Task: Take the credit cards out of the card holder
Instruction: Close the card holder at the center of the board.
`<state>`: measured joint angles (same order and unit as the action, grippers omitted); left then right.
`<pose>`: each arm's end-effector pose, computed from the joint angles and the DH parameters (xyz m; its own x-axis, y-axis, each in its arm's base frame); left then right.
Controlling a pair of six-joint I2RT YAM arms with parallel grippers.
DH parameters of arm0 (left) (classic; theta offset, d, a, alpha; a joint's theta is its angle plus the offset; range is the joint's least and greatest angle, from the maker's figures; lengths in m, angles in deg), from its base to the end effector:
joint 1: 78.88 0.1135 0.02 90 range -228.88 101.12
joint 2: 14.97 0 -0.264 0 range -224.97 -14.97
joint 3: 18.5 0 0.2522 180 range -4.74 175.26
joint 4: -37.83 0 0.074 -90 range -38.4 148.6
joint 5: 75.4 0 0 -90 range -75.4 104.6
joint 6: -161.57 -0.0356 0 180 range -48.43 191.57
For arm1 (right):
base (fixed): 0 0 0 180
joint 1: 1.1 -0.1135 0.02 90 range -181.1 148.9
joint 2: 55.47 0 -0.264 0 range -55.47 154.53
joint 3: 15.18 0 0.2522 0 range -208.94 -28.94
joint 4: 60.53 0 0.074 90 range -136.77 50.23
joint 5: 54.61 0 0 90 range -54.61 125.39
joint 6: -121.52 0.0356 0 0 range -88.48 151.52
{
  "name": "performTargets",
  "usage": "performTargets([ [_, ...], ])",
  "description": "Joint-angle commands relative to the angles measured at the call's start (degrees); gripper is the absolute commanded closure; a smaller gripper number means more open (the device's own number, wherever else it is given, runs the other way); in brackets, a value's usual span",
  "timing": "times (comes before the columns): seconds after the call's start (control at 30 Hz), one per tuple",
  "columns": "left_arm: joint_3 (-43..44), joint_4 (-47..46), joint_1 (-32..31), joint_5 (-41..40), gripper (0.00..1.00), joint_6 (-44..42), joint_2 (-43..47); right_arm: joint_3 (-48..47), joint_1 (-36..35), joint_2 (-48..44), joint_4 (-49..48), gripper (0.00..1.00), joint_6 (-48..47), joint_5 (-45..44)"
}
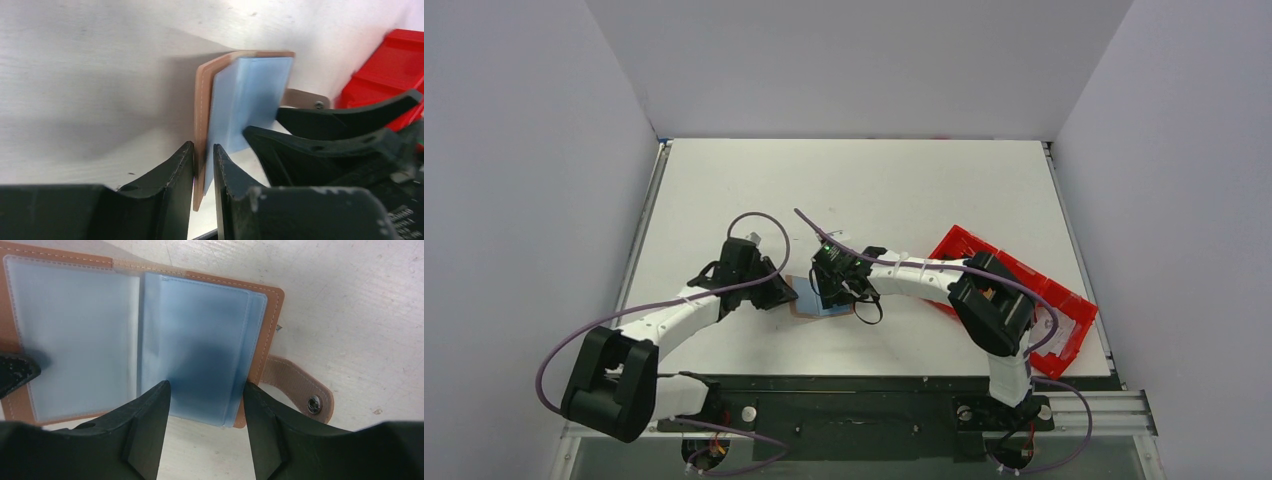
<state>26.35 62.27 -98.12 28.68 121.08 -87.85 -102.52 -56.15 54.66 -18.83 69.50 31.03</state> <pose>0.2153 -0.0843 0.1612 -0.8357 -0.4896 -0.2488 -0.2710 0.7617 -0.5886 0.2259 0.3185 0.1649 -0.8989 -0.2151 -0.3817 -0.3113 0.9266 0.2109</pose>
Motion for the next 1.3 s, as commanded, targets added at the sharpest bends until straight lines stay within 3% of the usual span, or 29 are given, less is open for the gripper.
performTargets([
  [0.0, 4.37, -0.57, -1.22, 2.49, 0.82, 1.10, 2.80, 0.90, 0.03, 0.71, -3.87, 0.49, 0.43, 3.07],
  [0.47, 9.75, 2.17, -4.51, 0.37, 0.82, 0.89, -0.79, 3.50, 1.17, 0.43, -12.15, 0.49, 4.62, 13.29],
  [1.03, 13.25, 3.89, -7.44, -3.23, 0.80, 1.40, -6.85, 11.93, 6.11, -9.65, -18.09, 0.50, 8.83, 15.46],
  [1.27, 14.32, 3.57, -8.18, -3.02, 0.72, 0.97, -8.38, 14.18, 7.07, -14.01, -17.07, 0.50, 8.67, 13.28],
])
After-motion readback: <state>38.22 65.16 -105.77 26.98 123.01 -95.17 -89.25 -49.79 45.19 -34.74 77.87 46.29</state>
